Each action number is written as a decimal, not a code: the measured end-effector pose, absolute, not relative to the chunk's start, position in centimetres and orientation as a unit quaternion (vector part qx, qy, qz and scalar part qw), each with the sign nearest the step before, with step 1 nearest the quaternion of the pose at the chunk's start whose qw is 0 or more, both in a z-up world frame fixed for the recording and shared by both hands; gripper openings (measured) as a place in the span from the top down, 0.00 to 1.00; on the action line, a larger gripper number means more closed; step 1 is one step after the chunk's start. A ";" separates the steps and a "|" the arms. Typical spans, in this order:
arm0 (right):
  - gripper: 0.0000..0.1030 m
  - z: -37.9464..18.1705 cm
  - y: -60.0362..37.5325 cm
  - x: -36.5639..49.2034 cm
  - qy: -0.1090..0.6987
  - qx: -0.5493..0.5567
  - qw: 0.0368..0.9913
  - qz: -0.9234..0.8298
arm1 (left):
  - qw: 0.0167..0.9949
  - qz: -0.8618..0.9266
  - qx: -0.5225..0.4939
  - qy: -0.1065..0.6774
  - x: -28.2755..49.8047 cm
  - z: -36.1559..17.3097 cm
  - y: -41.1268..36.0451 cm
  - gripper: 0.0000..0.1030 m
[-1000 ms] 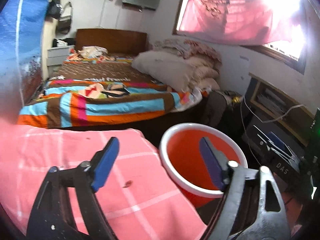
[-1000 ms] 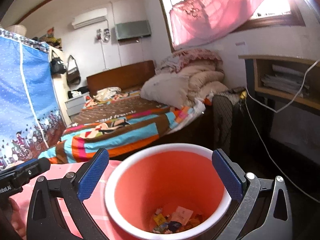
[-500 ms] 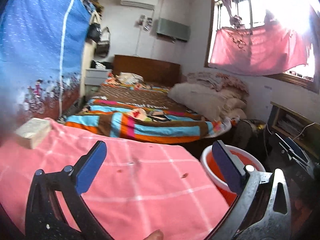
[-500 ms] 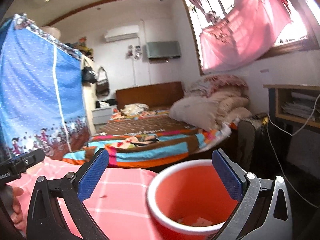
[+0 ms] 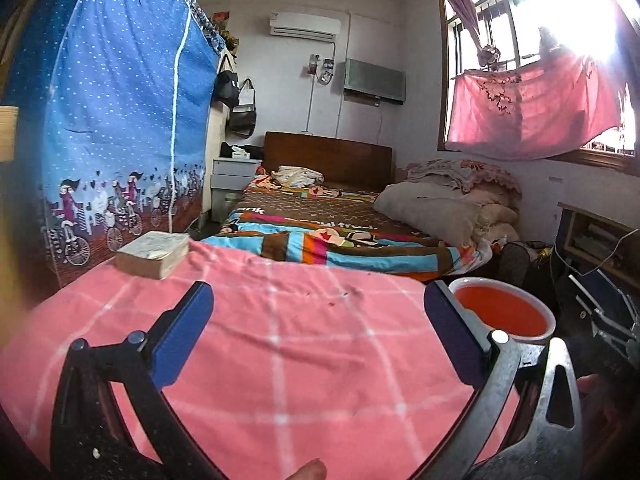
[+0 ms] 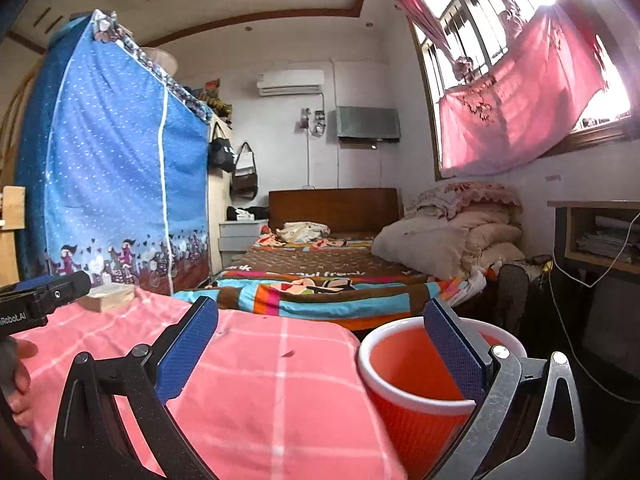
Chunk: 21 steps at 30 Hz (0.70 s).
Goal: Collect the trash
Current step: 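Withdraw both open tools from the bucket back over the pink bedspread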
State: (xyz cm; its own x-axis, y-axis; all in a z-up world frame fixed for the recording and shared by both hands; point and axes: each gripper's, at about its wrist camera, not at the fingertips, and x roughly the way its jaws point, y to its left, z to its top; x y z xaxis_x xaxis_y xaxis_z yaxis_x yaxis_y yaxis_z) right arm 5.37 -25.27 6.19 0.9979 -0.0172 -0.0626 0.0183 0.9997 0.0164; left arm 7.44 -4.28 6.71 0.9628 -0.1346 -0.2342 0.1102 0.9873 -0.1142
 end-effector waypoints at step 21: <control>0.00 1.3 -23.6 -1.0 0.042 0.012 0.998 -0.051 | 0.990 -0.046 -0.047 0.122 2.1 0.9 -2.2 0.00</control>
